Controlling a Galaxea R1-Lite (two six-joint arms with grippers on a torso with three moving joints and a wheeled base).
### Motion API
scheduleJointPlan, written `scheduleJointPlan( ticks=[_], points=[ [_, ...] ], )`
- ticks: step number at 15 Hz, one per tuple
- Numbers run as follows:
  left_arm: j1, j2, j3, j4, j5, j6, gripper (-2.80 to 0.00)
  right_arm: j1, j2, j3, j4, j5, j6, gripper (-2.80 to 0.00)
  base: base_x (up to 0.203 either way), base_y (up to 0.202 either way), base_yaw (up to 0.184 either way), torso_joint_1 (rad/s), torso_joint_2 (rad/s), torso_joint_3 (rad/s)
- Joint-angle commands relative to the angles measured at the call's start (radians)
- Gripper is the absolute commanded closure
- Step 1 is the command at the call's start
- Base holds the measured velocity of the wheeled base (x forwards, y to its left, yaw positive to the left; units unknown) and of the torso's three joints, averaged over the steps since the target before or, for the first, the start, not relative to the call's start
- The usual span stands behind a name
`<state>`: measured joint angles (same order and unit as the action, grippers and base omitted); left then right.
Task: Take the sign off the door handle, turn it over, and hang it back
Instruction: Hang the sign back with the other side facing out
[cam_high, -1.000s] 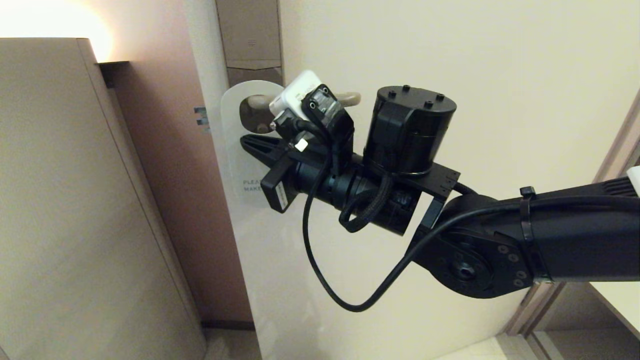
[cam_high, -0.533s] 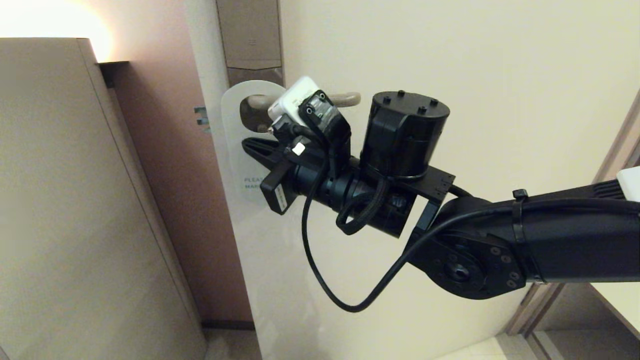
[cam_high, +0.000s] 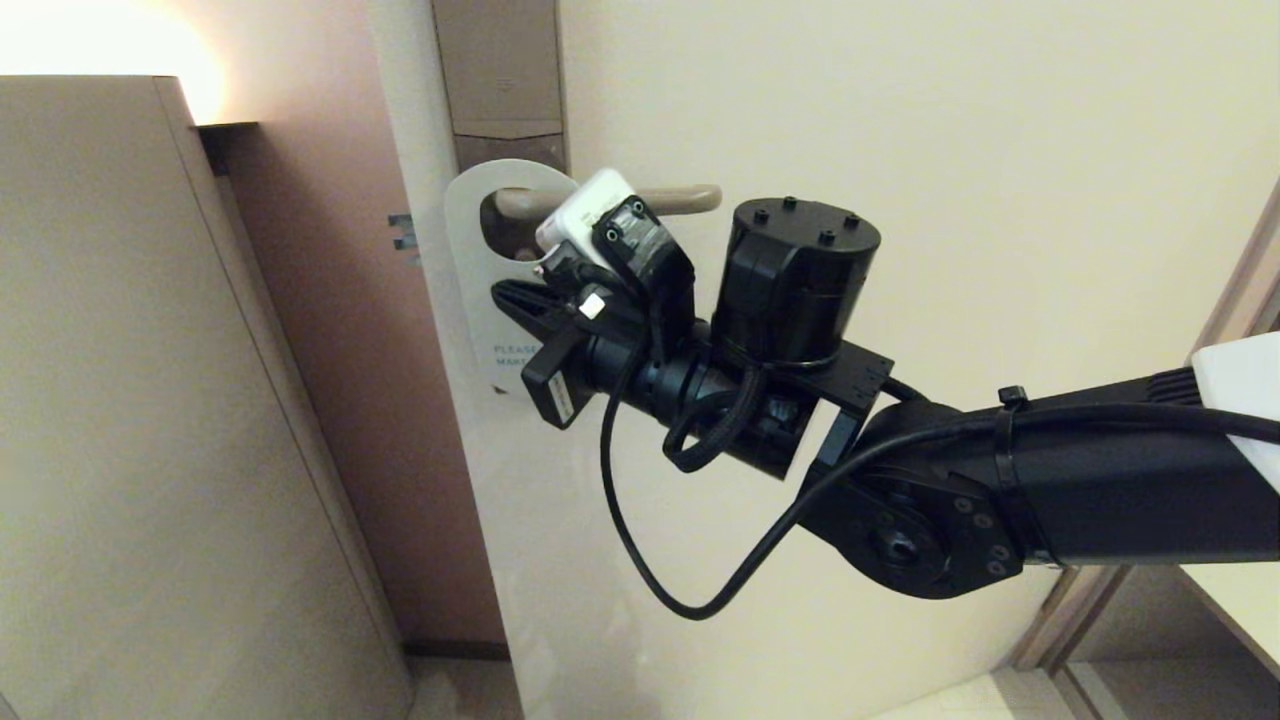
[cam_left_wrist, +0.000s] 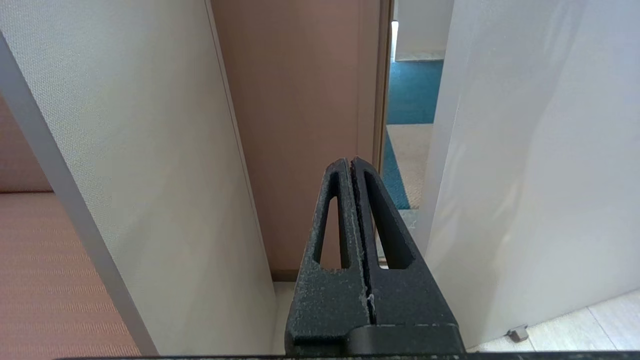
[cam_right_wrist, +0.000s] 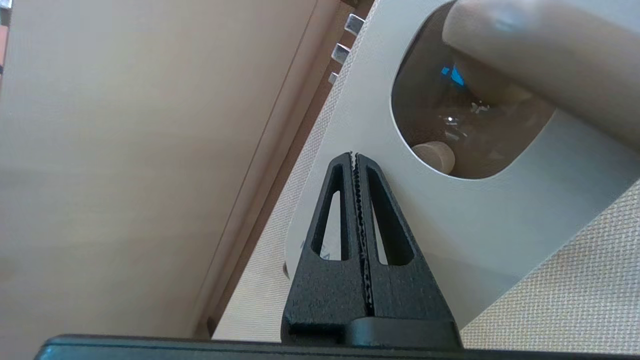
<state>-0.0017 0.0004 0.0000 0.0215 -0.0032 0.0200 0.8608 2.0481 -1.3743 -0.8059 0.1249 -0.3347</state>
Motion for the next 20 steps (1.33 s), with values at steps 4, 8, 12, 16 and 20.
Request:
scheduleJointPlan(
  ticks=[4, 8, 12, 16, 20],
  points=[
    [0.0, 0.0, 0.0, 0.0, 0.0, 0.0, 0.0, -0.014, 0.012, 0.001, -0.007, 0.001, -0.003, 0.0, 0.0, 0.0, 0.0, 0.0, 0.0, 0.0],
    [0.0, 0.0, 0.0, 0.0, 0.0, 0.0, 0.0, -0.029, -0.003, 0.008, -0.007, 0.001, -0.003, 0.0, 0.0, 0.0, 0.0, 0.0, 0.0, 0.0],
    [0.0, 0.0, 0.0, 0.0, 0.0, 0.0, 0.0, -0.044, -0.06, 0.062, 0.0, 0.001, -0.002, 0.0, 0.0, 0.0, 0.0, 0.0, 0.0, 0.0],
    [0.0, 0.0, 0.0, 0.0, 0.0, 0.0, 0.0, -0.065, -0.125, 0.147, 0.019, 0.002, -0.001, 0.0, 0.0, 0.0, 0.0, 0.0, 0.0, 0.0],
    [0.0, 0.0, 0.0, 0.0, 0.0, 0.0, 0.0, -0.088, -0.202, 0.254, 0.033, 0.002, -0.001, 0.0, 0.0, 0.0, 0.0, 0.0, 0.0, 0.0]
  ],
)
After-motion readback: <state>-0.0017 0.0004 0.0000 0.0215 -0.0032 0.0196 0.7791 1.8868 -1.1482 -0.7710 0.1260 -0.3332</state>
